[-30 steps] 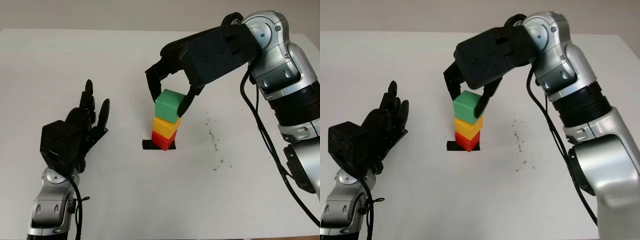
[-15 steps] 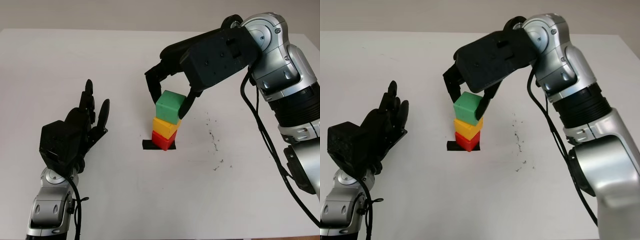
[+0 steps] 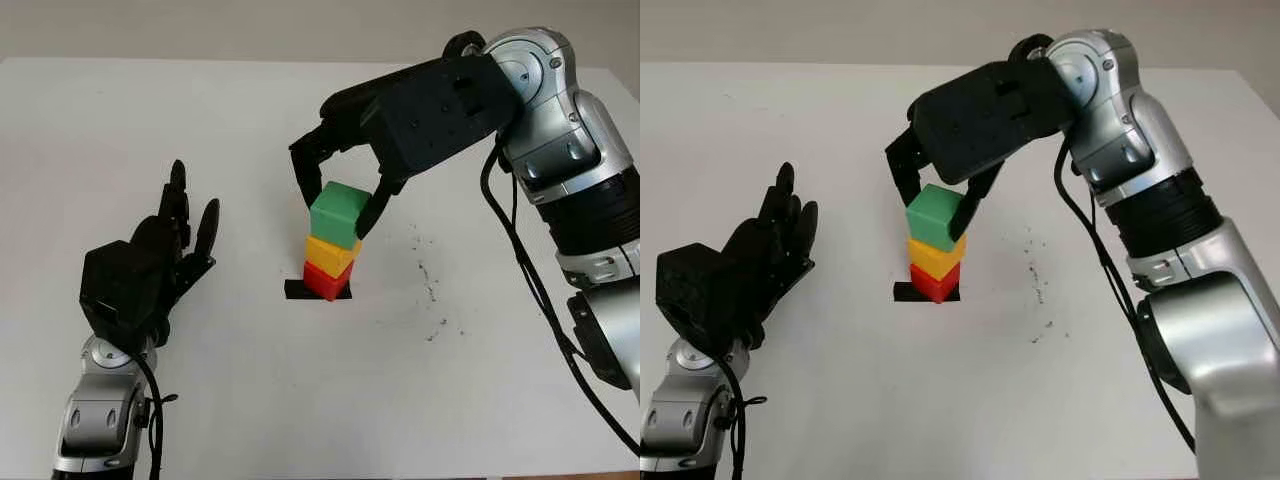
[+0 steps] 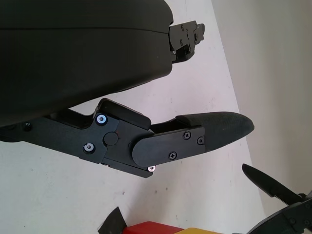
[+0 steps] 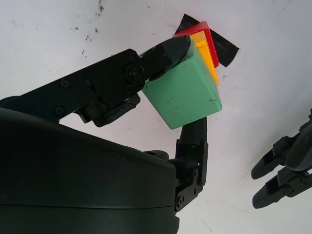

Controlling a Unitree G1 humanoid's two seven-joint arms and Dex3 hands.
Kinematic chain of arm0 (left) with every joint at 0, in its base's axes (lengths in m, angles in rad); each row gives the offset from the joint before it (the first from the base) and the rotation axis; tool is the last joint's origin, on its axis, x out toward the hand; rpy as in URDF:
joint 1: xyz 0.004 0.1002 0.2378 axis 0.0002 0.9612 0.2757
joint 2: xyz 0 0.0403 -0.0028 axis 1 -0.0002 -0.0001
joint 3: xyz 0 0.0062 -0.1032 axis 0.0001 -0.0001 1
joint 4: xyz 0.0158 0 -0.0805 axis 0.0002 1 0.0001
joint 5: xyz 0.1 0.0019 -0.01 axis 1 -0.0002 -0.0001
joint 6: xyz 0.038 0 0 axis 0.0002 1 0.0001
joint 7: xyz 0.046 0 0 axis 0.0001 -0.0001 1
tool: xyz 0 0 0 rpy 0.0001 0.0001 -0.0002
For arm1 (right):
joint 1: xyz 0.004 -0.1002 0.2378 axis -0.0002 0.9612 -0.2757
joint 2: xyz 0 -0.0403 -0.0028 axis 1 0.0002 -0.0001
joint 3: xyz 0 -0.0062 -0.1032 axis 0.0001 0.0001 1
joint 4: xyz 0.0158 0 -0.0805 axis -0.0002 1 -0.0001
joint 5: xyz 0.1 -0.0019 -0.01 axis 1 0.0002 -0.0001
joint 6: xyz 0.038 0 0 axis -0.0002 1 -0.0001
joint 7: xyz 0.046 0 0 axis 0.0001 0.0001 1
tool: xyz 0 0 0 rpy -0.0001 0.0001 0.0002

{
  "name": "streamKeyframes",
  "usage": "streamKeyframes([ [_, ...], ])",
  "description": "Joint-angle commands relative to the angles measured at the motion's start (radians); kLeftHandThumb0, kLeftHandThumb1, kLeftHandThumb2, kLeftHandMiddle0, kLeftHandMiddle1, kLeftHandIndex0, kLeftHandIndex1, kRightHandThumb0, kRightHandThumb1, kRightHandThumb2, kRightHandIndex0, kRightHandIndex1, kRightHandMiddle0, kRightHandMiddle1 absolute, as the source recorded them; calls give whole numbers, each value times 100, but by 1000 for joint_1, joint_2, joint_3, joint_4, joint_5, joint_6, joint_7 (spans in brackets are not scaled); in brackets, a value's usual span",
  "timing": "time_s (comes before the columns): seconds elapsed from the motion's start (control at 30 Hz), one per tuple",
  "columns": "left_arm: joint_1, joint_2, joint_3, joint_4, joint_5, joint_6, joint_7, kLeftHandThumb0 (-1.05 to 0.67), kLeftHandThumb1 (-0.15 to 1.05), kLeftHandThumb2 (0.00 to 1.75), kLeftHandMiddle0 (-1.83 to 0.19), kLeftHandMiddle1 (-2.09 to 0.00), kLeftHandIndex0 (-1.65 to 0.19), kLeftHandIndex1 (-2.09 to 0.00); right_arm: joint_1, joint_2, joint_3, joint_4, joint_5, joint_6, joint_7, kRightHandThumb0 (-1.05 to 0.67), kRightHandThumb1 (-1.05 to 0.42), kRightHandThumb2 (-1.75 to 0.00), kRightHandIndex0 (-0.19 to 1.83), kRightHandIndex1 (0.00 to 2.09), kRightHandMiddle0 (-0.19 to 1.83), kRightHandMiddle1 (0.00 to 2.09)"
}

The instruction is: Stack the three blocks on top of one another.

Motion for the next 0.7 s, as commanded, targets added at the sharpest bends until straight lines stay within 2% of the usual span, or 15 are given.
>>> streamKeyframes([
  [0.0,9,2,-4,-22,10,2,7,-79,105,62,19,-3,19,0,18,0,-13,-16,10,14,-6,-43,-93,-6,30,5,30,165],
  [0.13,8,2,-3,-25,12,7,5,-80,105,62,19,-4,19,-1,20,-4,-14,-15,16,29,4,-43,-92,-5,29,4,28,161],
  [0.2,6,-1,0,-25,8,13,6,-80,105,61,19,-4,19,-1,19,-6,-13,-20,17,34,10,-44,-89,-4,27,3,19,151],
  [0.27,4,-1,1,-21,7,11,5,-80,105,60,19,-4,19,-1,15,-9,-9,-23,18,43,24,-47,-87,-5,18,2,9,128],
  [0.37,3,1,0,-24,5,16,2,-80,105,61,19,-3,19,-1,15,-12,-8,-25,16,39,35,-50,-85,-5,8,1,4,102],
  [0.5,4,8,-3,-20,12,5,-1,-81,105,61,19,-3,19,-1,10,-22,-2,-31,11,32,58,-55,-85,-5,3,3,1,79],
  [0.6,5,7,-1,-20,11,4,-2,-81,105,61,19,-3,19,-1,-10,-35,14,-27,4,11,107,-66,-86,-5,-6,2,-6,42],
  [0.67,4,2,0,-18,10,2,1,-80,105,61,19,-3,19,-1,-18,-40,13,-21,12,2,136,-71,-86,-5,-12,2,-9,29],
])
